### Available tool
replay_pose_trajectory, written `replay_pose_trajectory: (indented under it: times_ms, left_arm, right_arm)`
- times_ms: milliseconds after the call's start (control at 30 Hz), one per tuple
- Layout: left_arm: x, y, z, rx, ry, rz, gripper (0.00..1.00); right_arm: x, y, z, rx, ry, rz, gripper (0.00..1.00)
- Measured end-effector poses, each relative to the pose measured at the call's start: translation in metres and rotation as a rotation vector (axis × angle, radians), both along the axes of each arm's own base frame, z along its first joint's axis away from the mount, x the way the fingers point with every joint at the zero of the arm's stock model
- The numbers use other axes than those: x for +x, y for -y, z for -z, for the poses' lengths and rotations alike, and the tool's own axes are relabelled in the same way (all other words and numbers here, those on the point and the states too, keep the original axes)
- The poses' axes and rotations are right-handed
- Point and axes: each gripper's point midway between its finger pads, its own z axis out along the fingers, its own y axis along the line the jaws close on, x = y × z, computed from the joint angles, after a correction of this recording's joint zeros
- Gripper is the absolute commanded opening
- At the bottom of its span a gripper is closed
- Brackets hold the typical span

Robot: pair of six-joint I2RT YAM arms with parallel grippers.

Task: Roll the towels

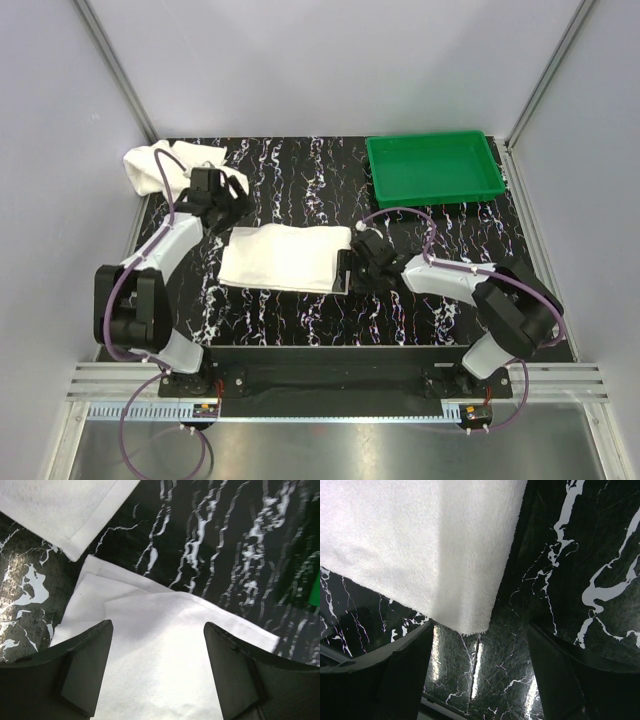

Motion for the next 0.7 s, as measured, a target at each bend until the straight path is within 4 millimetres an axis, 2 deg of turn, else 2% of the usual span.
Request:
replay_pose_trajectory:
  times_ms: [167,233,300,400,500,600,700]
  left_arm:
    - [0.0,0.002,-0.054,-0.028,0.145,0.002,0.79]
    - [0.0,-0.003,-0.067,-0.013,0.169,-0.016,0.79]
    - [0.003,-0.008,-0.07,-0.005,0.168,-0.031,0.78]
    - [0.005,-0.02,-0.046,0.003,0.11,-0.062,0.78]
    - [-0.012,-0.026,0.004,-0.003,-0.001,-0.071,0.78]
    - [-0.033,-0.018,0.045,-0.046,-0.1,-0.036,0.77]
    - [-0.038,-0.004,0.061,-0.106,-0.136,0.008,0.77]
  right_arm:
    - [-0.004,0.004,0.0,0.0,0.0,0.001,0.81]
    - [-0.005,0.005,0.0,0.0,0.0,0.002,0.81]
    - [-0.006,0.006,0.0,0.0,-0.002,0.003,0.81]
    - [-0.006,0.007,0.0,0.0,-0.003,0.006,0.81]
    - [-0.006,0.007,0.0,0.002,-0.004,0.01,0.81]
    - [-0.007,0.008,0.0,0.003,-0.005,0.013,0.81]
    - [-0.008,0.01,0.0,0.003,-0.004,0.014,0.81]
